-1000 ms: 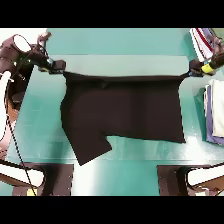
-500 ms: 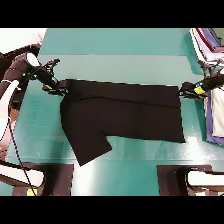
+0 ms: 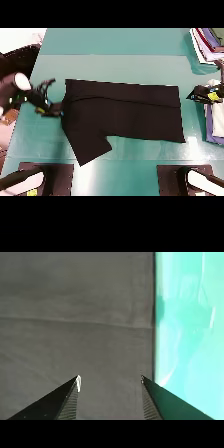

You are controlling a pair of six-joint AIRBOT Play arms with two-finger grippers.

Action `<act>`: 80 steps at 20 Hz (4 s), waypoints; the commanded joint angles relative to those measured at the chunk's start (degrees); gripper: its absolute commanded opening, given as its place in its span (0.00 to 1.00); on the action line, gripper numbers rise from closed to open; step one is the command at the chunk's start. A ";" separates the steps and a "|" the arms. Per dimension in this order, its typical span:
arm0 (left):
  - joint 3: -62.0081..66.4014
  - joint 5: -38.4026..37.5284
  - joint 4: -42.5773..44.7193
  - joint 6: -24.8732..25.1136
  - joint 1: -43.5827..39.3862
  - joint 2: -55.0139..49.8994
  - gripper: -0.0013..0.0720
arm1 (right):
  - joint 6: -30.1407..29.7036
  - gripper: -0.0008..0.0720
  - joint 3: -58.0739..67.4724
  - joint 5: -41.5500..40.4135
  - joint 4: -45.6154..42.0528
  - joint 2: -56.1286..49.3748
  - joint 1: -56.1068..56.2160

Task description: Fold the shirts.

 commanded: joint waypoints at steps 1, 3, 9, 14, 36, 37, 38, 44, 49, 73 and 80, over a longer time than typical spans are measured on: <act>-17.25 4.09 -4.52 -1.68 -0.02 10.03 0.70 | -0.68 0.60 -1.14 -0.48 0.61 2.97 0.90; -22.23 7.28 -8.33 -2.36 -0.02 12.17 0.70 | -0.68 0.60 -1.14 -0.68 0.57 2.93 1.95; -27.08 15.61 -18.12 0.28 -0.02 12.52 0.70 | -0.68 0.60 -1.14 -0.44 0.70 2.95 2.80; -26.64 16.74 -22.23 2.14 -0.02 12.52 0.05 | -1.73 0.60 -1.20 3.89 3.28 2.95 0.61; -19.96 11.28 -21.16 4.68 -0.02 12.55 0.05 | -1.60 0.18 -37.13 -5.22 9.03 6.62 -15.21; -19.21 9.97 -20.13 4.59 -0.02 12.55 0.05 | -1.62 0.04 -37.13 -4.98 8.92 8.24 -14.78; -18.14 8.07 -18.01 4.00 -0.02 12.63 0.05 | -1.62 0.04 -37.11 -4.48 8.79 10.01 -14.51; -17.07 -6.47 -8.52 -1.90 -0.02 26.47 0.05 | -1.55 0.04 -37.13 8.57 0.22 24.35 -14.53; -13.14 -7.89 -9.84 -4.52 -0.02 30.69 0.05 | 0.79 0.03 -32.13 14.01 -2.91 32.54 -14.51; 15.96 18.29 -11.47 5.42 -0.02 -10.23 0.76 | -8.28 0.47 11.58 4.37 13.46 -19.15 -1.18; 16.20 13.64 -17.64 5.57 -0.04 -9.88 0.07 | -10.95 0.68 0.11 7.02 13.99 -16.85 -15.28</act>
